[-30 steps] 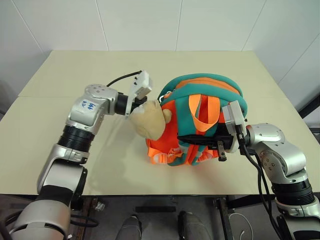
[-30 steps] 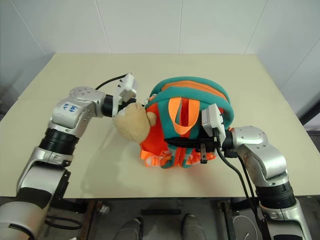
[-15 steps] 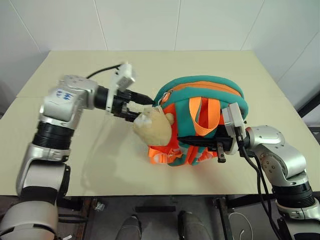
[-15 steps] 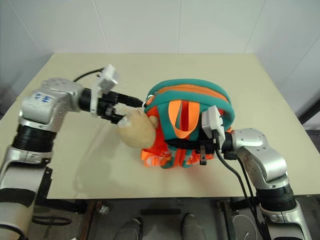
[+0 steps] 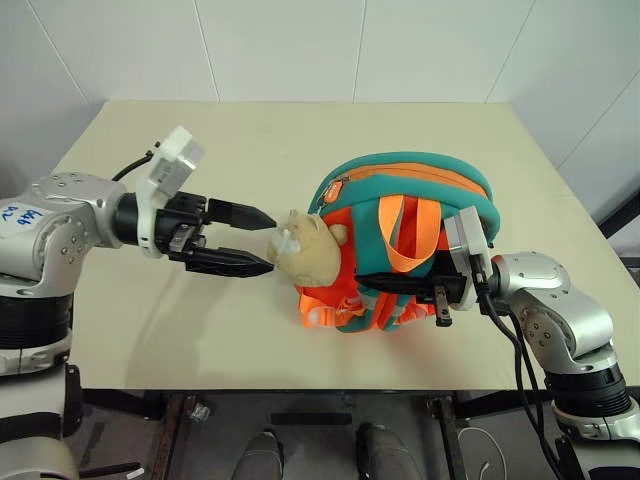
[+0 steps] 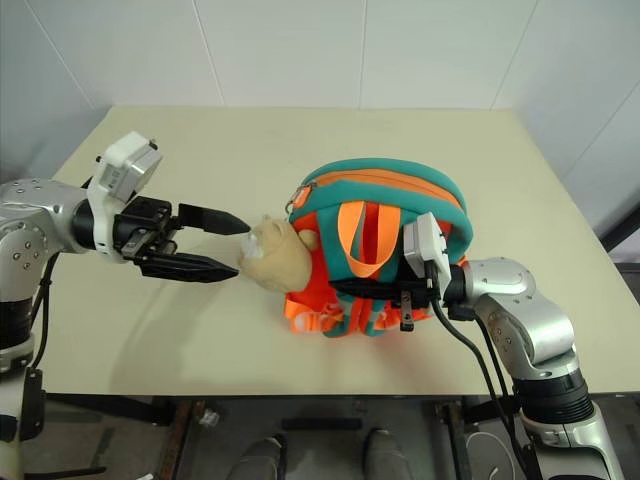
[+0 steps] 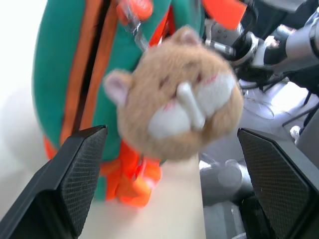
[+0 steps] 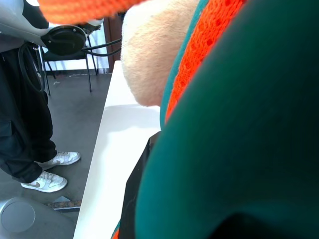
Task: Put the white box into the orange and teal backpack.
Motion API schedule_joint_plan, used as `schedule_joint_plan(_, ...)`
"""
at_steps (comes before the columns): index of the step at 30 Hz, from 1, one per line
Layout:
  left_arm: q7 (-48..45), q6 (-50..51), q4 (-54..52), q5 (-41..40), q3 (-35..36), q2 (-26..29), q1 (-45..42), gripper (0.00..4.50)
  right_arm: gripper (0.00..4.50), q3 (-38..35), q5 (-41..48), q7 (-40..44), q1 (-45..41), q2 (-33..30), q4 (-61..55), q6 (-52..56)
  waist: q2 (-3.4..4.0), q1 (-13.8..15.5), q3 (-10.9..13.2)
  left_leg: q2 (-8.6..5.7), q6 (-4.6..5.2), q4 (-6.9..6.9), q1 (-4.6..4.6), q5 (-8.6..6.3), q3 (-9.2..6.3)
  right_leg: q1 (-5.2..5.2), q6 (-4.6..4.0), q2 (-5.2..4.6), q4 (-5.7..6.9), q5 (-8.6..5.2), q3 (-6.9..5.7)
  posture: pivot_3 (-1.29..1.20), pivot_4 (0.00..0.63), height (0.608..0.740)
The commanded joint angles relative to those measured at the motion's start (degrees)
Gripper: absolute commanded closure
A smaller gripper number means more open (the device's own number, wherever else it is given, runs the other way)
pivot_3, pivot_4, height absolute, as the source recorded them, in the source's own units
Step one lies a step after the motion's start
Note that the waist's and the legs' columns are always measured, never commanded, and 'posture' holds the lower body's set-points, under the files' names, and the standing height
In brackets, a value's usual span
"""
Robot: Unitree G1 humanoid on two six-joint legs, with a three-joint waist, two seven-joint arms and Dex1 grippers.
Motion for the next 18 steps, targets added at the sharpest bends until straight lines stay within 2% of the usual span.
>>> schedule_joint_plan(1,4.6,1.1,-3.9,-2.1,0.7,-1.8,0.8,0.04,4.5,-0.7,0.4,0.2,-0.8,-0.2,-0.7,-0.8,0.0,0.0,0.0,0.0,0.0,0.02,0.0,0.0,0.0,0.0,0.0,0.0,0.0,0.0,0.0,0.0,0.15,0.74)
schedule_joint_plan(8,10.5,2.8,-4.0,-3.3,-2.0,-6.5,-0.7,0.04,4.5,-0.6,0.3,0.0,-1.2,0.2,-0.4,-0.9,0.0,0.0,0.0,0.0,-0.01,0.07,-0.01,0.01,0.0,0.0,0.01,0.0,0.0,0.01,0.01,0.0,0.15,0.74)
schedule_joint_plan(16,10.1,1.9,-1.1,-3.7,-1.0,-5.4,-3.3,2.46,4.5,-2.6,3.2,-0.8,1.7,2.2,-2.1,-2.0,0.0,0.0,0.0,0.0,-0.01,0.07,-0.01,0.01,0.0,0.02,0.0,0.0,-0.02,0.01,0.02,0.0,0.15,0.74)
schedule_joint_plan(18,9.4,1.6,-0.1,-3.6,-0.7,-4.5,-4.1,2.93,4.5,-3.1,4.1,-0.6,2.4,2.9,-2.3,-2.5,0.0,0.0,0.0,0.0,-0.01,0.06,-0.01,0.01,0.0,0.01,0.01,0.01,-0.02,0.0,0.02,0.0,0.15,0.74)
